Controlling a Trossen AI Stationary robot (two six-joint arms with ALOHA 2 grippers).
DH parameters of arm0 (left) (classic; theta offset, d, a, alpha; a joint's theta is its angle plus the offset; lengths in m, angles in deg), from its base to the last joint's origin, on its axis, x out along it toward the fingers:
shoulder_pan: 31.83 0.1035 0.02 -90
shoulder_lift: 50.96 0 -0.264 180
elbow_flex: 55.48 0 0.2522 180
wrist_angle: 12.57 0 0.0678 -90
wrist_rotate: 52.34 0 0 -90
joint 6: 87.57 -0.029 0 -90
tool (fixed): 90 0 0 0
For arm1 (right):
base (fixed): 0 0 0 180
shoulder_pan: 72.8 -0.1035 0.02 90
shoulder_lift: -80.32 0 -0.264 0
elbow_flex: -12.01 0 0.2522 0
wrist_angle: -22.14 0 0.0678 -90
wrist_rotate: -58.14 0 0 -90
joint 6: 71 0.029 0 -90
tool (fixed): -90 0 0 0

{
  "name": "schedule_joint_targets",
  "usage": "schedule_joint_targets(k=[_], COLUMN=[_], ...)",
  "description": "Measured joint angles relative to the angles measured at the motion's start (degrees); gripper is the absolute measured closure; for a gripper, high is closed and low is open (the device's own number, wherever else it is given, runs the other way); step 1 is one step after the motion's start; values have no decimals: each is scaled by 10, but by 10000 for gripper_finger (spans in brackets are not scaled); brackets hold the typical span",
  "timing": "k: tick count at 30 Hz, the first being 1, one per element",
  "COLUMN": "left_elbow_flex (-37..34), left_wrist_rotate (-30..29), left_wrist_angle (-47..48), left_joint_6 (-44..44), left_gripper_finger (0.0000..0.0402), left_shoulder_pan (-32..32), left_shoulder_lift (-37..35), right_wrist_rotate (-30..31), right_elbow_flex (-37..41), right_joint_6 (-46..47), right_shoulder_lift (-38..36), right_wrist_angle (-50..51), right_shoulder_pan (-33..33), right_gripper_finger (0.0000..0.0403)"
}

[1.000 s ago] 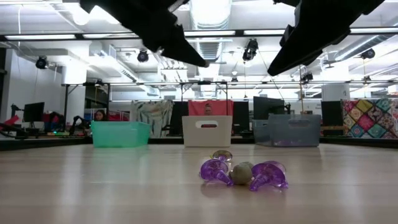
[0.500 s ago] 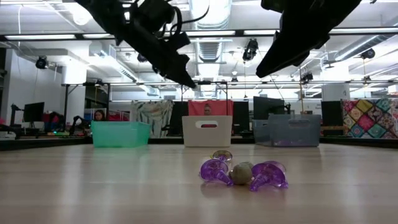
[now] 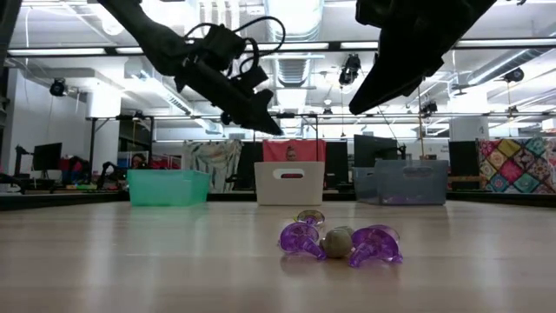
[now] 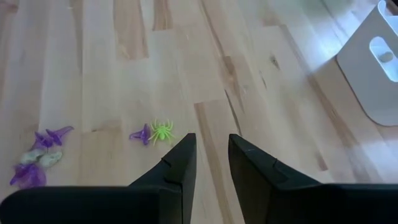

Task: Sort Halloween decoration
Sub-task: Put the white skull toy into the white bin

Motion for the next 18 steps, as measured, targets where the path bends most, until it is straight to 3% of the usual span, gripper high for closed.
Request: schedule_joint_targets(k=[8,18], left_elbow_flex=[60,205], left_wrist_rotate=[5,3], left_wrist_angle=[35,240], left_joint_6=[-7,-33], left_gripper_finger=[364,364], left_shoulder_pan=[7,43], left_shoulder_lift=[47,149], right_wrist_rotate=[0,-1], right_elbow_flex=[0,0], right_joint_6=[-4,-3], right_shoulder_lift=[0,0], right_wrist_angle=[2,12], right_shoulder_pan=[2,2], right_gripper_finger=[320,321])
